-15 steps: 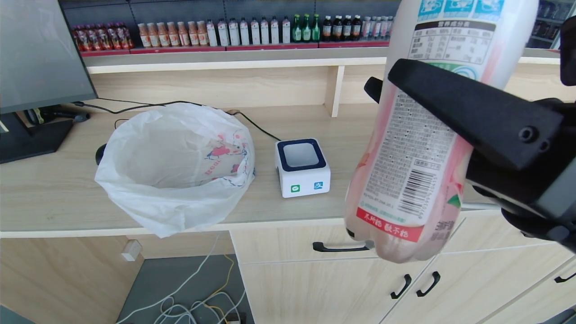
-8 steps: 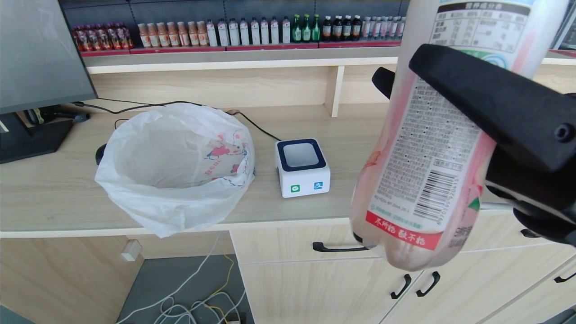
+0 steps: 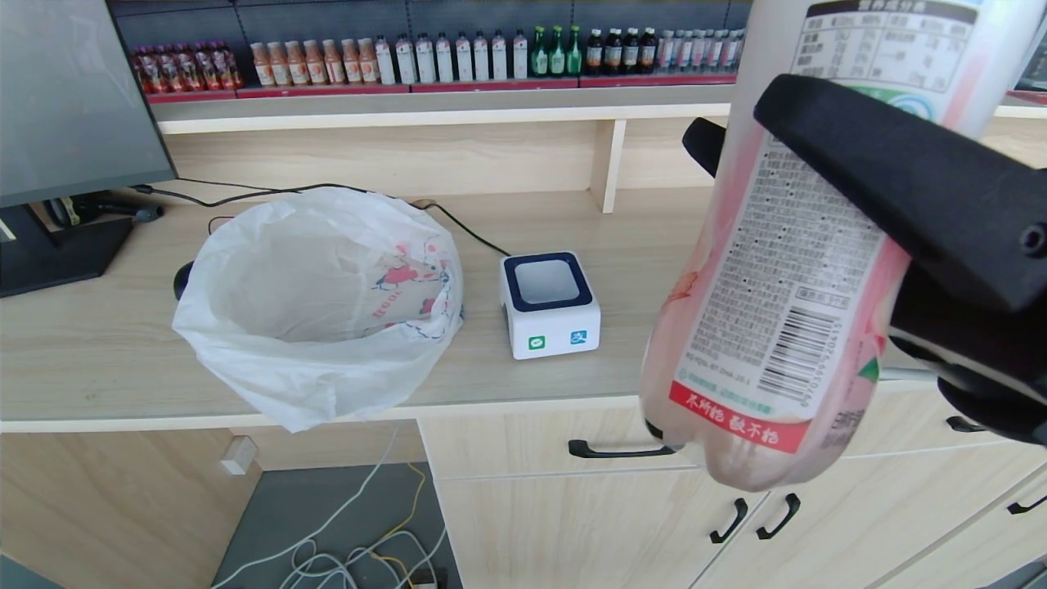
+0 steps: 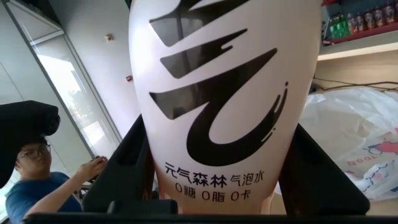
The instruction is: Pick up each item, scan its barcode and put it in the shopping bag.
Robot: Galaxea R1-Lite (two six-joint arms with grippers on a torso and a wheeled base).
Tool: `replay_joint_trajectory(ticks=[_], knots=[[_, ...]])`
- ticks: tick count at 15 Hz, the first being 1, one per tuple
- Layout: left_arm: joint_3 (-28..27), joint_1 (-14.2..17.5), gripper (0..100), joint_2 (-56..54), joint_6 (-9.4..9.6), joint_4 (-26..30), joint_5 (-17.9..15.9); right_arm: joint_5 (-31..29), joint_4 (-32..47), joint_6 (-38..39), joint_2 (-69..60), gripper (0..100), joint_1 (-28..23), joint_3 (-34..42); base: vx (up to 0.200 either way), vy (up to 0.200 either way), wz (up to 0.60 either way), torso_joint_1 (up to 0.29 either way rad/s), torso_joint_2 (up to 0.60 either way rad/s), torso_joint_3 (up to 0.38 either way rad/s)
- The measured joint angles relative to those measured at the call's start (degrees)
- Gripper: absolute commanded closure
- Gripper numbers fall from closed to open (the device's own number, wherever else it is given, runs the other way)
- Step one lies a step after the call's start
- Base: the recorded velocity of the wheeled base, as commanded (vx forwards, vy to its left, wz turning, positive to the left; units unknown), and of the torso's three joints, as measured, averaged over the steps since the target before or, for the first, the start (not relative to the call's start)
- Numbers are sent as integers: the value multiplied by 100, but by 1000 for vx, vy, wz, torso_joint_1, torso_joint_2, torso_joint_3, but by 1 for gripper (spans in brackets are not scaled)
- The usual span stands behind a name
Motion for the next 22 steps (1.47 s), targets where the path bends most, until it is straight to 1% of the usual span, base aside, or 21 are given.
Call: replay_joint_trajectory(ticks=[1, 3, 8, 10, 12, 13, 15, 17, 20, 22], knots=[[0, 0, 0, 0, 0, 0, 0, 5, 20, -72, 20, 100, -26, 9, 0, 0, 0, 0, 0, 0], [0, 0, 0, 0, 0, 2, 0, 77, 213, -457, 96, 100, -215, 7, 0, 0, 0, 0, 0, 0], [0, 0, 0, 0, -2, 2, 0, -82, 1076, -2426, 561, 100, -1036, 38, 0, 0, 0, 0, 0, 0], [0, 0, 0, 0, -2, 0, 0, -651, 1156, -2522, 747, 100, -1226, -83, 0, 0, 0, 0, 0, 0], [0, 0, 0, 0, -2, 2, 0, -1488, 1308, -2675, 858, 100, -1268, -232, 0, 0, 0, 0, 0, 0], [0, 0, 0, 0, -2, 2, 0, -1840, 1342, -2855, 880, 100, -1270, -257, 0, 0, 0, 0, 0, 0], [0, 0, 0, 0, -2, 2, 0, -2305, 1358, -3260, 867, 100, -1270, -262, 0, 0, 0, 0, 0, 0], [0, 0, 0, 0, 1, 0, 0, -2630, 1358, -3621, 825, 100, -1263, -207, 0, 0, 0, 0, 0, 0], [0, 0, 0, 0, 0, 0, 0, -2722, 1347, -3664, 709, 100, -1265, -6, 0, 0, 0, 0, 0, 0], [0, 0, 0, 0, -2, 2, 0, -2887, 1347, -3601, 557, 100, -1285, 243, 0, 0, 0, 0, 0, 0]])
